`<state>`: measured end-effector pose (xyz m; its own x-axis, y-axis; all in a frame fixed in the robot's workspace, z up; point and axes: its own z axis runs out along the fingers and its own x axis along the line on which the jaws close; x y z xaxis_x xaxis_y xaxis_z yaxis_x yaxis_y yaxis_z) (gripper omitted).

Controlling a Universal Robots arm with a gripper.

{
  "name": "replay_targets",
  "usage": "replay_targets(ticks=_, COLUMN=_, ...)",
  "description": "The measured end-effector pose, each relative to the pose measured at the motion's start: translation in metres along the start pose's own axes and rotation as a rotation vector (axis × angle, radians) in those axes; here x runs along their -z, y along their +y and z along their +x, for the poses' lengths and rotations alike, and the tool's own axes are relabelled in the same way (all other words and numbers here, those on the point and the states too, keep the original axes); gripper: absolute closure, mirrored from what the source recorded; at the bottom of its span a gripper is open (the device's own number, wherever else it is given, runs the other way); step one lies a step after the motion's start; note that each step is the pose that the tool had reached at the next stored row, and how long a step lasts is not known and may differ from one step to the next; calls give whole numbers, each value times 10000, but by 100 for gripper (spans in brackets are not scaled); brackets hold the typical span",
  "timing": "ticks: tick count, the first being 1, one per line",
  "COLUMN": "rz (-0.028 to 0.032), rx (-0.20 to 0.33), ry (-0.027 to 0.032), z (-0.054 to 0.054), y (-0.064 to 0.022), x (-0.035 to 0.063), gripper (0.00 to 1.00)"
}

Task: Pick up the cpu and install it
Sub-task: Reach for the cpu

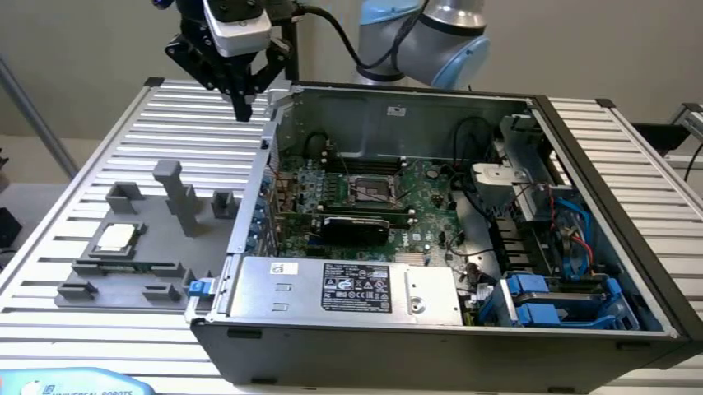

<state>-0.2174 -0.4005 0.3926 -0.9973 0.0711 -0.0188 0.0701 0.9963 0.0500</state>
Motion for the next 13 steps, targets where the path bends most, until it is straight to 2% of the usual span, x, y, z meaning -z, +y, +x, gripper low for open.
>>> replay_targets(ticks=13, rz=0, rx=-1, ry=2, z=590, y=-41, x=13, gripper=89)
